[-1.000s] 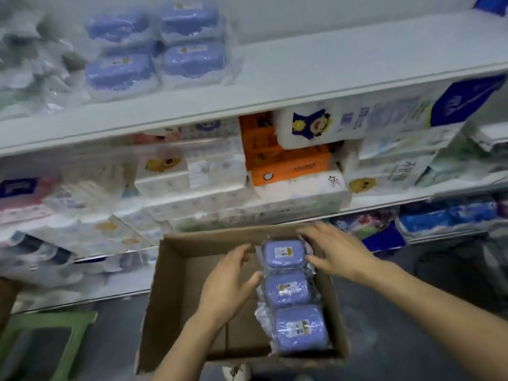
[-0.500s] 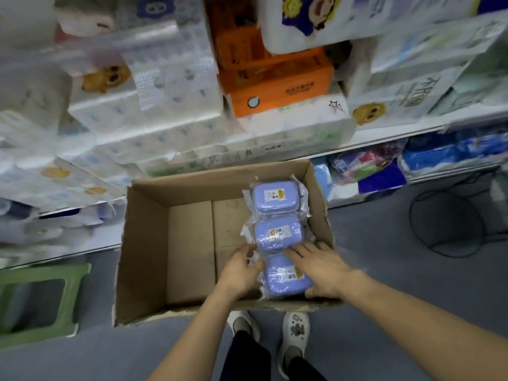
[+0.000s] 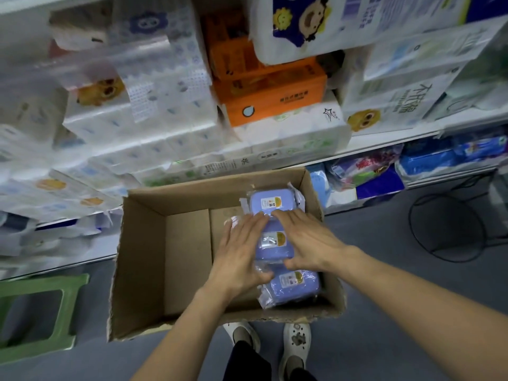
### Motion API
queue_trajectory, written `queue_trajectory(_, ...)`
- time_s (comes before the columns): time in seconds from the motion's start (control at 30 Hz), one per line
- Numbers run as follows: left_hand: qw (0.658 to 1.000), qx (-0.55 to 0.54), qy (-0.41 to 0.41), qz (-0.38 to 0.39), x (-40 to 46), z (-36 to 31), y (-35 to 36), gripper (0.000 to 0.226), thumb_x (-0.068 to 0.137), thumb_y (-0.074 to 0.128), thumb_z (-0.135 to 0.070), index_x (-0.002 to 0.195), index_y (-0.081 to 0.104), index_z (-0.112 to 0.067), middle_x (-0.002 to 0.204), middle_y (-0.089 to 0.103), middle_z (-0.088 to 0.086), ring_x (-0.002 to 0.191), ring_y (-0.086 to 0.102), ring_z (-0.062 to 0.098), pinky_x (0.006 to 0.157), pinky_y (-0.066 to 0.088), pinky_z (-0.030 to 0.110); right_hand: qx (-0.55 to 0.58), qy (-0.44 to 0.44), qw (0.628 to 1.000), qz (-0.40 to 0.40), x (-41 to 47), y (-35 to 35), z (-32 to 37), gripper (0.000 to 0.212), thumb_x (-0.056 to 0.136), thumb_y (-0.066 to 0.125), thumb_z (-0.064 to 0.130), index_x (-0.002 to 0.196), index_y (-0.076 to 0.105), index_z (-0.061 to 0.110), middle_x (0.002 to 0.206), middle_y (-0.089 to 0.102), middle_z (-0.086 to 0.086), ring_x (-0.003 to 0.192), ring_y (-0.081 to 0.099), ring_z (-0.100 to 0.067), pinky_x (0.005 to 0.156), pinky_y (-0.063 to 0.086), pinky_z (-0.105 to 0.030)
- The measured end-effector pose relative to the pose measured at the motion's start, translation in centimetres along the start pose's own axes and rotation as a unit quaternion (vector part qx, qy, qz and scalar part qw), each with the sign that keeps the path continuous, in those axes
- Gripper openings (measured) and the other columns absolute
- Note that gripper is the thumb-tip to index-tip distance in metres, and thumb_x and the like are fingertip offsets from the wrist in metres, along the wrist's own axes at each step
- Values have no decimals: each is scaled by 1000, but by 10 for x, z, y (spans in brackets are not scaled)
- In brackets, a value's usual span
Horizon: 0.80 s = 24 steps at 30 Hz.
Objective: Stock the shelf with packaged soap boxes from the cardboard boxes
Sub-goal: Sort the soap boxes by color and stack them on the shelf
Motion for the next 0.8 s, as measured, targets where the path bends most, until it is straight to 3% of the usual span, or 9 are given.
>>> queue_trajectory(0.03, 999, 32, 1, 9, 6, 2, 1, 106, 67, 77, -51, 154, 23, -20, 155, 33, 0, 146, 24, 17, 123, 4, 44, 10, -22, 1000, 0, 5, -1, 7, 103, 70, 75, 43, 149, 16, 14, 141, 40, -7, 127, 37, -23, 104, 37, -37)
queue_trajectory(0.1, 997, 71, -23, 10, 17, 16, -2, 108, 62, 80, -55, 150, 32, -16, 143, 46, 4, 134, 41, 24, 119, 17, 42, 64, -39, 997, 4, 16, 2, 11, 101, 71, 76, 46, 148, 20, 15, 143, 40, -6, 129, 37, -23, 104, 37, -38)
queue_trajectory(0.17, 994, 93, -59, 17, 22, 39, -4, 102, 60, 82, -53, 145, 40, -17, 132, 50, 3, 122, 47, 26, 105, 32, 39, 143, 9, 990, -5, 28, 4, -5, 99, 74, 74, 55, 149, 23, 17, 148, 37, -6, 135, 35, -24, 106, 37, -39)
queue_trajectory(0.23, 991, 76, -113, 9, 17, 67, -8, 96, 59, 84, -48, 140, 42, -18, 125, 49, 3, 116, 48, 26, 93, 38, 37, 181, 85, 979, -33, 36, 9, -32, 85, 83, 67, 54, 148, 28, 17, 148, 38, -6, 136, 36, -24, 104, 38, -37)
queue_trajectory(0.3, 984, 43, -173, -6, 6, 94, -10, 93, 61, 85, -45, 138, 42, -18, 121, 49, 4, 112, 47, 25, 89, 40, 36, 103, 96, 990, -12, 40, 27, -41, 65, 90, 63, 42, 144, 36, 17, 143, 42, -6, 132, 38, -25, 102, 39, -38)
queue_trajectory(0.37, 977, 8, -214, -7, -6, 113, -5, 93, 62, 85, -43, 139, 41, -15, 122, 49, 6, 112, 45, 25, 89, 40, 35, 22, 56, 997, 49, 42, 56, -32, 59, 90, 63, 33, 141, 38, 16, 140, 43, -6, 132, 37, -25, 102, 38, -39)
queue_trajectory(0.43, 973, -17, -231, 1, -15, 124, 2, 93, 62, 85, -43, 139, 40, -16, 122, 48, 5, 112, 44, 23, 88, 40, 33, -32, 25, 995, 86, 44, 82, -21, 67, 86, 66, 33, 143, 34, 15, 144, 39, -6, 134, 34, -26, 105, 36, -41)
queue_trajectory(0.67, 960, -85, -267, -18, -37, 138, 13, 92, 61, 86, -41, 139, 40, -21, 121, 47, -1, 113, 43, 18, 87, 42, 31, -204, -5, 975, 85, 66, 108, 1, 86, 84, 67, 40, 149, 21, 10, 148, 34, -10, 135, 33, -28, 105, 29, -41)
queue_trajectory(0.8, 953, -104, -284, -36, -51, 142, 1, 95, 61, 87, -43, 140, 39, -23, 122, 46, -3, 113, 44, 16, 90, 48, 37, -171, -12, 983, 70, 63, 86, 6, 87, 79, 66, 50, 146, 28, 9, 141, 43, -9, 127, 39, -28, 103, 31, -38)
Point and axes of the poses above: each hand's wrist, its own x-axis towards the middle knuckle, its own y-axis out of the palm, z = x × y, the point moved 9 cm from there along x, towards the middle knuckle
